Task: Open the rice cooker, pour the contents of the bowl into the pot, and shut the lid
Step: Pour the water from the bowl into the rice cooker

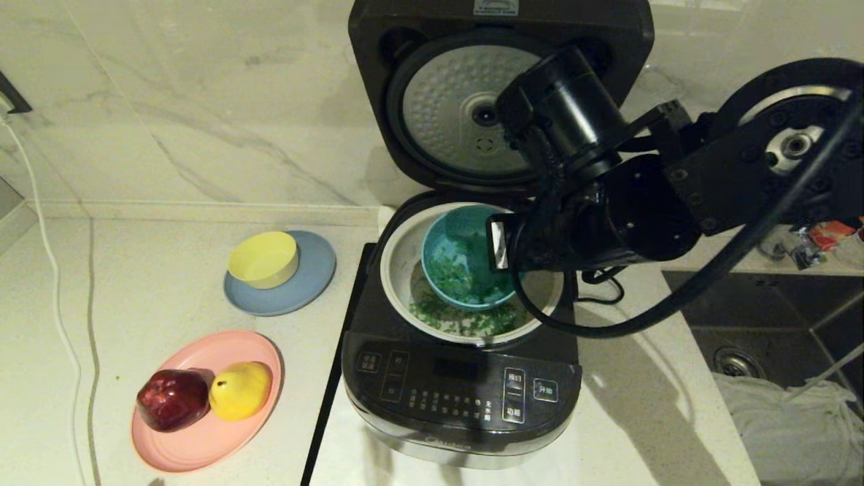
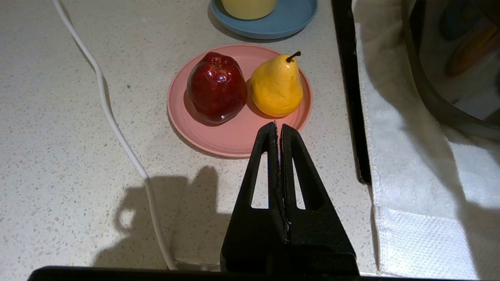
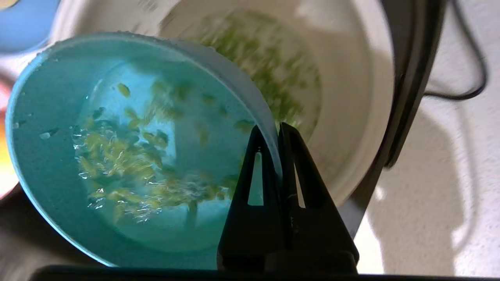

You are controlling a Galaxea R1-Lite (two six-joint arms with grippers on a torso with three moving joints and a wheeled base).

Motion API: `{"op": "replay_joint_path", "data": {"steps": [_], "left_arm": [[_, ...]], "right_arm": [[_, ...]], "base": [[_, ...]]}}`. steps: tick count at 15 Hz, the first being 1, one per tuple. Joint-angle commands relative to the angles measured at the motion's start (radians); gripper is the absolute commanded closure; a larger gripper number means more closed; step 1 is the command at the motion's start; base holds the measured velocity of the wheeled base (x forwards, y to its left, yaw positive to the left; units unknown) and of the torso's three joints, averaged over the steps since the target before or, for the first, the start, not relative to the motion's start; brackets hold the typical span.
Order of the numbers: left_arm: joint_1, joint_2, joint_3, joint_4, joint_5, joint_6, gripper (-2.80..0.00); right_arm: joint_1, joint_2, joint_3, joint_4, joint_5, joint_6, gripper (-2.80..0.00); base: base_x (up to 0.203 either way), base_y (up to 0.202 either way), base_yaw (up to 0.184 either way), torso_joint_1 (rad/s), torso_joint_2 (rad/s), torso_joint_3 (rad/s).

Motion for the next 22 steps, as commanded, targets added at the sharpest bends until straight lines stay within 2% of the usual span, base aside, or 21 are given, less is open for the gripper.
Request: {"op": "replay_joint_path", "data": {"steps": [1, 3, 7, 11, 13, 22], "left_arm": [[0.000, -0.001, 0.000, 0.000, 0.000, 0.000, 0.00], [0.000, -0.001, 0.000, 0.000, 0.000, 0.000, 0.00], [0.000, -0.001, 0.000, 0.000, 0.000, 0.000, 0.00], [0.000, -0.002, 0.000, 0.000, 0.000, 0.000, 0.00], [0.000, -0.001, 0.000, 0.000, 0.000, 0.000, 0.00], [0.000, -0.002, 0.000, 0.000, 0.000, 0.000, 0.00]], "right_arm": [[0.007, 0.034, -0.002, -0.006, -0.036, 0.002, 0.00], [0.007, 0.042, -0.003, -0.023, -0.084, 0.000, 0.00], [0.038, 0.056, -0.001, -0.079, -0.228, -0.071, 0.00], [0.068, 0.077, 0.001, -0.131, -0.439, -0.202, 0.00], [0.085, 0.085, 0.004, -0.143, -0.488, -0.268, 0.00], [0.123, 0.154, -0.002, -0.142, -0.750, -0.440, 0.00]], "base": [[0.000, 0.000, 0.000, 0.000, 0.00, 0.000], [0.000, 0.000, 0.000, 0.000, 0.00, 0.000], [0.000, 0.000, 0.000, 0.000, 0.00, 0.000], [0.000, 0.000, 0.000, 0.000, 0.00, 0.000], [0.000, 0.000, 0.000, 0.000, 0.00, 0.000], [0.000, 0.000, 0.000, 0.000, 0.00, 0.000]]}}
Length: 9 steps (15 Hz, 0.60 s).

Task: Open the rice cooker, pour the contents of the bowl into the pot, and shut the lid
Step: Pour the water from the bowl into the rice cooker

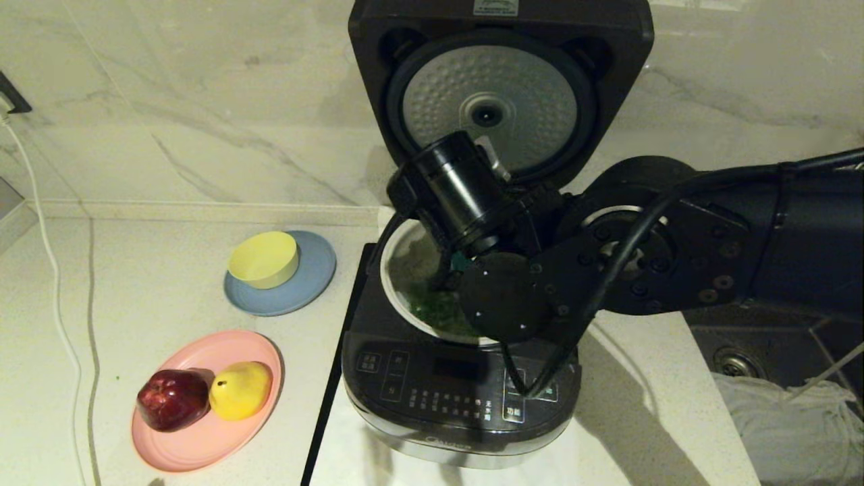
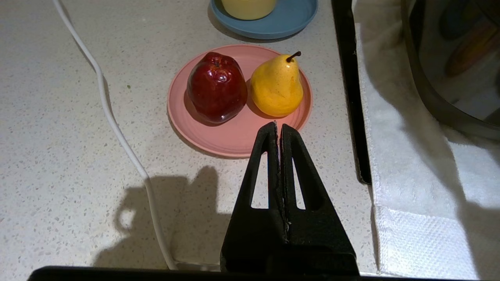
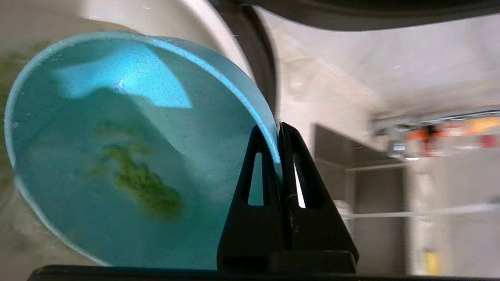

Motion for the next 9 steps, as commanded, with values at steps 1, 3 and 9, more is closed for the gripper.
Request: {"op": "replay_joint_path", "data": {"steps": [1, 3, 9], "left_arm": [[0.000, -0.001, 0.000, 0.000, 0.000, 0.000, 0.00], [0.000, -0.001, 0.000, 0.000, 0.000, 0.000, 0.00], [0.000, -0.001, 0.000, 0.000, 0.000, 0.000, 0.00]], "right_arm": [[0.022, 0.025, -0.004, 0.001, -0.054, -0.022, 0.00], [0.045, 0.037, -0.004, 0.001, -0.072, -0.022, 0.00], [0.093, 0.054, -0.003, 0.001, -0.101, -0.050, 0.00]], "base": [[0.000, 0.000, 0.000, 0.000, 0.00, 0.000], [0.000, 0.000, 0.000, 0.000, 0.00, 0.000], [0.000, 0.000, 0.000, 0.000, 0.00, 0.000]]}}
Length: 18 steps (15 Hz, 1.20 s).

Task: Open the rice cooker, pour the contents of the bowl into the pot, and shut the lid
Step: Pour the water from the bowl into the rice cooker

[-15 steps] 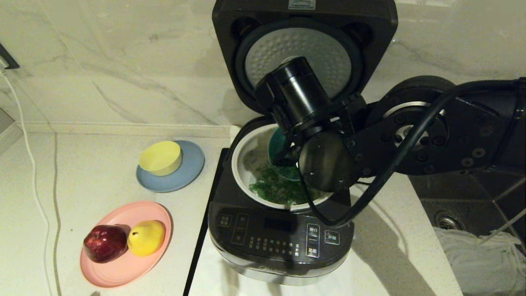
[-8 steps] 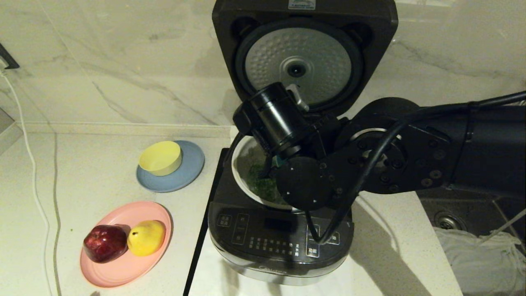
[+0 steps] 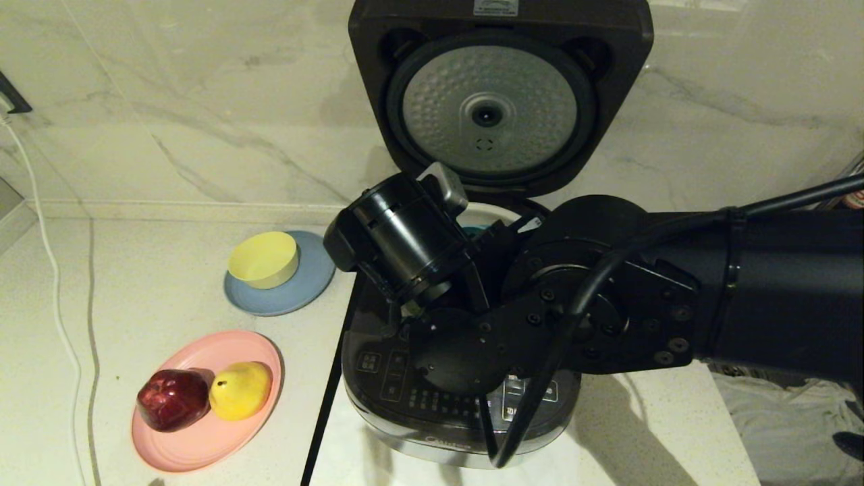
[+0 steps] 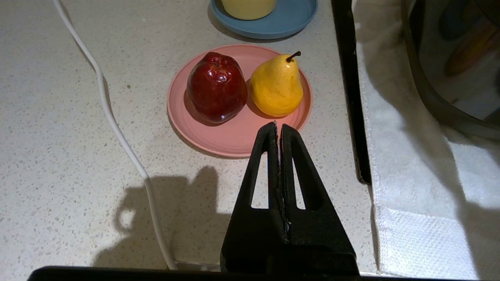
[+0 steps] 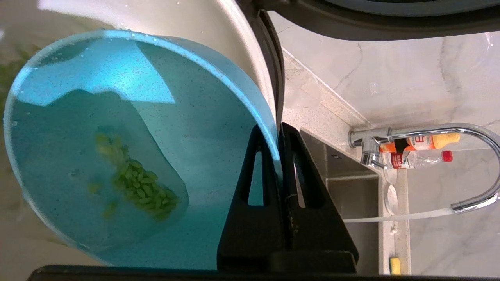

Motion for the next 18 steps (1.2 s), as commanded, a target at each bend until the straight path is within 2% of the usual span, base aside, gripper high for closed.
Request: {"op": "replay_joint_path", "data": {"steps": [1, 10, 12, 15, 18], "left_arm": [[0.000, -0.001, 0.000, 0.000, 0.000, 0.000, 0.00], [0.000, -0.001, 0.000, 0.000, 0.000, 0.000, 0.00], [0.000, -0.001, 0.000, 0.000, 0.000, 0.000, 0.00], [0.000, -0.001, 0.000, 0.000, 0.000, 0.000, 0.00], [0.000, -0.001, 0.000, 0.000, 0.000, 0.000, 0.00]], "right_arm": [[0.003, 0.017, 0.004, 0.005, -0.008, 0.001, 0.00], [-0.002, 0.018, 0.000, -0.007, -0.008, 0.006, 0.00], [-0.003, 0.017, -0.003, -0.096, 0.000, 0.003, 0.00], [-0.016, 0.004, 0.022, -0.310, 0.090, 0.005, 0.00], [-0.027, -0.034, 0.113, -0.530, 0.164, 0.003, 0.00]], "base": [[0.000, 0.000, 0.000, 0.000, 0.00, 0.000], [0.000, 0.000, 0.000, 0.000, 0.00, 0.000], [0.000, 0.000, 0.000, 0.000, 0.00, 0.000], [0.000, 0.000, 0.000, 0.000, 0.00, 0.000], [0.000, 0.000, 0.000, 0.000, 0.00, 0.000]]}}
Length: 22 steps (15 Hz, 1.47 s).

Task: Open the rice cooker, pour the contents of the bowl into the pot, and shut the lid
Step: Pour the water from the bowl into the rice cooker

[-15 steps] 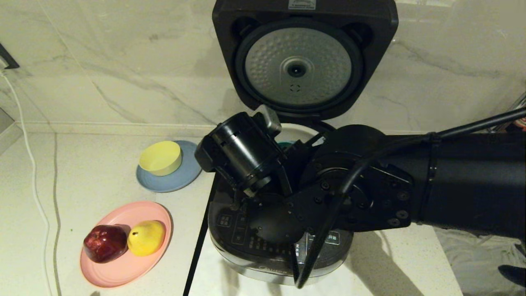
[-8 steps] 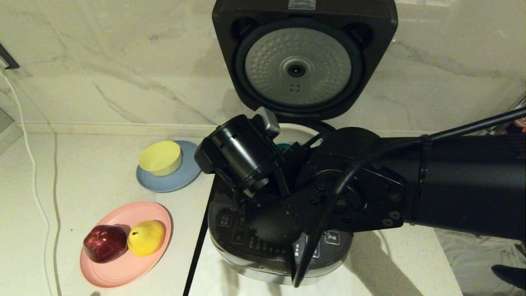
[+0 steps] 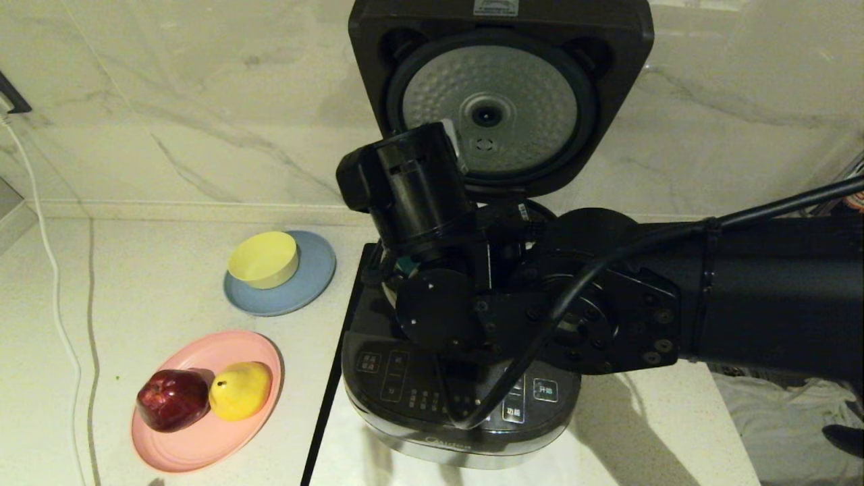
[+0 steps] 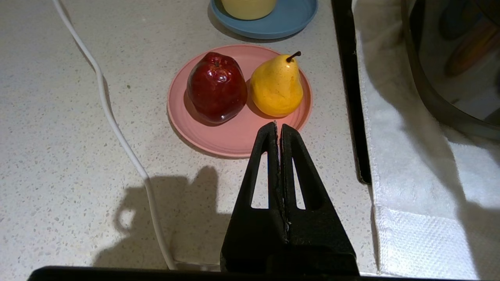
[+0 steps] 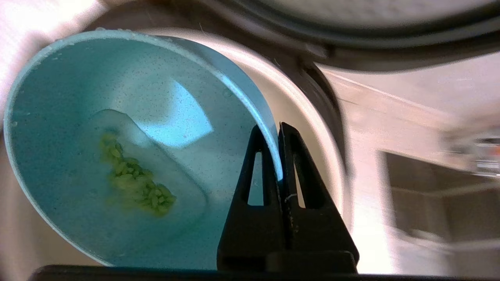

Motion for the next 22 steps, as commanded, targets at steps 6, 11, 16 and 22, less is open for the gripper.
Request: {"op": "replay_joint_path", "data": {"steps": [6, 11, 16, 22], "left_arm": [[0.000, -0.001, 0.000, 0.000, 0.000, 0.000, 0.00], [0.000, -0.001, 0.000, 0.000, 0.000, 0.000, 0.00], [0.000, -0.001, 0.000, 0.000, 0.000, 0.000, 0.00], [0.000, -0.001, 0.000, 0.000, 0.000, 0.000, 0.00]], "right_arm": [[-0.038, -0.123, 0.470, -0.565, 0.110, -0.035, 0.00], [-0.096, -0.157, 0.739, -1.208, 0.187, -0.196, 0.00], [-0.121, -0.079, 0.876, -1.610, 0.320, -0.432, 0.00], [-0.120, -0.076, 0.853, -1.610, 0.382, -0.423, 0.00]], "base": [[0.000, 0.000, 0.000, 0.000, 0.00, 0.000], [0.000, 0.000, 0.000, 0.000, 0.00, 0.000], [0.000, 0.000, 0.000, 0.000, 0.00, 0.000], [0.000, 0.000, 0.000, 0.000, 0.00, 0.000]]}}
